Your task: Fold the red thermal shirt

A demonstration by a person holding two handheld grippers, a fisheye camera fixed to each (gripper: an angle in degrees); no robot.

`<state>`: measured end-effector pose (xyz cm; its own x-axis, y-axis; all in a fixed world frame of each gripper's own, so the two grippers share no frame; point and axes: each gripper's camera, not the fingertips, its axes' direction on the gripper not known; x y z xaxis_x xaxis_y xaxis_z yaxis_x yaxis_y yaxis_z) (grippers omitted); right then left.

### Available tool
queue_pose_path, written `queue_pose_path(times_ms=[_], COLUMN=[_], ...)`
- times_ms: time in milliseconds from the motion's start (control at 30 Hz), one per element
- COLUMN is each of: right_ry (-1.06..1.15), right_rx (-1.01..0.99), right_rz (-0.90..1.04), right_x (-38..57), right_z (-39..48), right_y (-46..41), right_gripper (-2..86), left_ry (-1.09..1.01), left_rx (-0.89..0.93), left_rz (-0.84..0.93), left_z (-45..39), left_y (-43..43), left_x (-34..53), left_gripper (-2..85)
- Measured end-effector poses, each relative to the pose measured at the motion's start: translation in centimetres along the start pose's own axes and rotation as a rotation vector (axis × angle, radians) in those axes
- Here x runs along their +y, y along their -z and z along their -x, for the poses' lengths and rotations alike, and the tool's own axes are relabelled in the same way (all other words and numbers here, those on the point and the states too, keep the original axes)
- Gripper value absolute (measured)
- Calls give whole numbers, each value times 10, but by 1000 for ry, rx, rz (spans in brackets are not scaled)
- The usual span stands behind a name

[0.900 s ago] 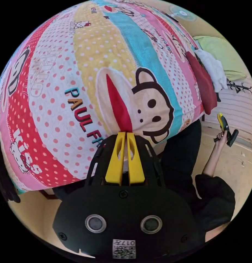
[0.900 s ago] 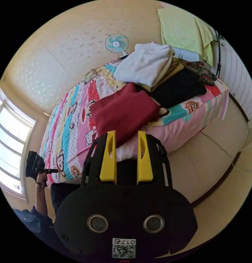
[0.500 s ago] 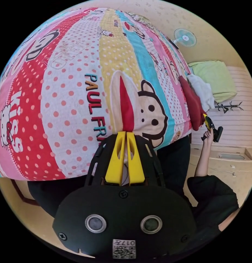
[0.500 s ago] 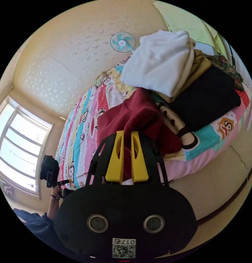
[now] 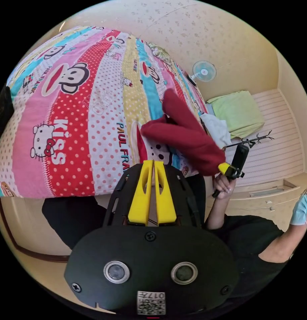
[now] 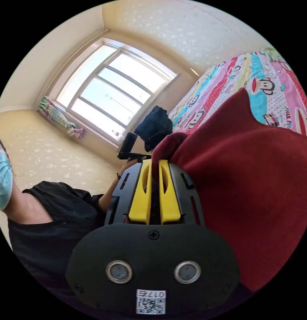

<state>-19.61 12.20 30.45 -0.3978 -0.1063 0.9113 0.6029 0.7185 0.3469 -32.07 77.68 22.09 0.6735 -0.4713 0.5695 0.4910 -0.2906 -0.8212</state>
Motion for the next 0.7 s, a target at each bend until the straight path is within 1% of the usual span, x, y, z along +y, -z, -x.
queue_pose_path(times_ms=[33, 67, 100, 133, 200, 233, 267, 300, 333, 400, 433, 500, 533, 567, 600, 667, 700], right_ry=[-4, -29, -57, -68, -103, -114, -129, -175, -211, -334, -352, -391, -403, -443, -423, -384, -402], right_rx=[15, 48, 55, 38, -80, -88, -49, 64, 136, 439, 503, 740, 801, 874, 893, 925, 899], right_rz=[53, 164, 211, 202, 47, -1, -94, -160, -184, -271, -281, -283, -262, -174, -126, -168, -131], right_x=[4, 14, 24, 28, 39, 41, 43, 45, 45, 47, 47, 45, 45, 43, 44, 49, 50], right_z=[-2, -8, -15, -18, -32, -36, -43, -51, -55, -59, -58, -57, -60, -75, -84, -74, -67], right_y=[-14, -37, -44, -42, 2, 17, 49, 81, 96, 150, 161, 182, 182, 175, 166, 165, 167], right_gripper=[32, 33, 34, 33, 37, 39, 45, 53, 59, 97, 101, 110, 110, 104, 96, 72, 45], left_ry=[6, 11, 12, 12, 17, 15, -5, -19, -51, -90, -111, -168, -197, -220, -225, -250, -261], left_rx=[-5, -7, -10, -15, -5, 27, 72, 89, 95, 54, 30, 9, -40, -105, -134, -175, -177], left_rz=[-14, -24, -27, -28, -29, -32, -31, -26, -10, 30, 80, 186, 250, 259, 242, 196, 200], left_z=[5, 9, 11, 14, 17, 16, 11, 8, -2, -19, -29, -44, -49, -53, -54, -58, -58], left_y=[10, 17, 20, 22, 18, 11, 2, -3, -15, -37, -56, -91, -114, -127, -128, -122, -120], left_x=[3, 5, 6, 6, 3, -2, -9, -14, -24, -40, -50, -61, -64, -62, -60, -50, -47], left_gripper=[-2, 6, 11, 27, 56, 75, 90, 98, 100, 109, 118, 130, 133, 130, 129, 99, 84])
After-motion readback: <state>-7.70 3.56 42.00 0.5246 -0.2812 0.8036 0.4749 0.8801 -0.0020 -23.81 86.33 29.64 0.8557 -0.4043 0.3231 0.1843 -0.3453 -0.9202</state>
